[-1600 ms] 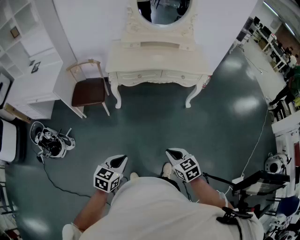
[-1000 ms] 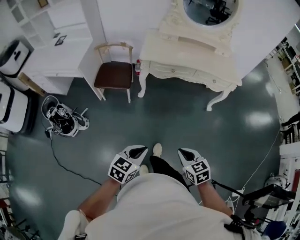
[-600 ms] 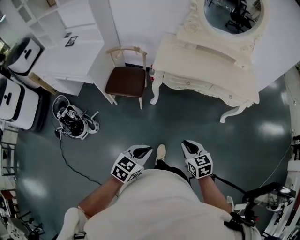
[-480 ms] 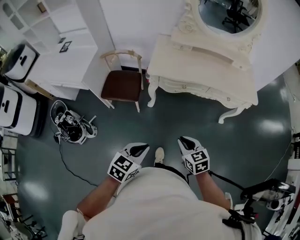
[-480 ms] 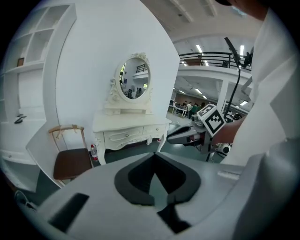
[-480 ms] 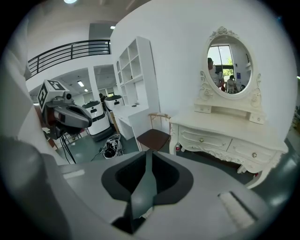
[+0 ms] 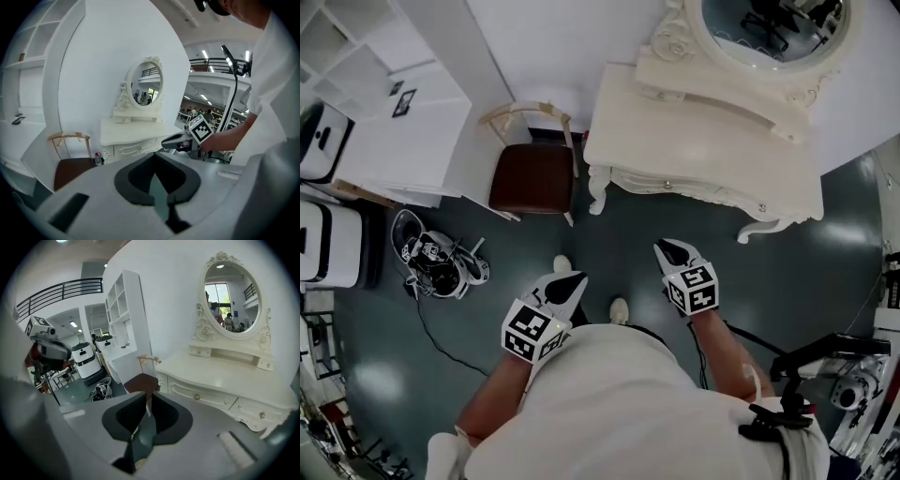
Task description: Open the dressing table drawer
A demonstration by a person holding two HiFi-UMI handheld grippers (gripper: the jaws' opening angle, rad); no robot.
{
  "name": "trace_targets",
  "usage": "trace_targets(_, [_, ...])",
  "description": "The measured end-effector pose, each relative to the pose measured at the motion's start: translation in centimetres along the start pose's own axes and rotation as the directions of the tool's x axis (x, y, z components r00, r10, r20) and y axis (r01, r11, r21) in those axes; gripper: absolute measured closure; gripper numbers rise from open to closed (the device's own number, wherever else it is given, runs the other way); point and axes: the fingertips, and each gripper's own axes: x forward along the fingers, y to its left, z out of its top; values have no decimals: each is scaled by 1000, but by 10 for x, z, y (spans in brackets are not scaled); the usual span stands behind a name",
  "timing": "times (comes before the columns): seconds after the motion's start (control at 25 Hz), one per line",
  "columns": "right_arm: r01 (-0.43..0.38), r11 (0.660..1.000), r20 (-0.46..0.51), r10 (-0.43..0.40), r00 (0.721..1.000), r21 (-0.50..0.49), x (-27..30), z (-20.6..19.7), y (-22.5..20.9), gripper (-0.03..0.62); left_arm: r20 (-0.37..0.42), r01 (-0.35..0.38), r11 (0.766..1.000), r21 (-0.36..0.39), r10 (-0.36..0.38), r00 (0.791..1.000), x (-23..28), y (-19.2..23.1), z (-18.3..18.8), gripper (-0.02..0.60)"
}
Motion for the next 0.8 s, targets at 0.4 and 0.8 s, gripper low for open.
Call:
trace_targets(0.4, [211, 971, 10, -214, 977, 115, 113, 97, -62, 565, 0, 150, 987, 59, -150, 989, 26, 153, 82, 580])
trace_targets(0.8, [334, 915, -37, -335, 942, 227, 206, 138, -143, 549, -16, 152, 986, 69, -151, 988, 50, 261, 130, 580])
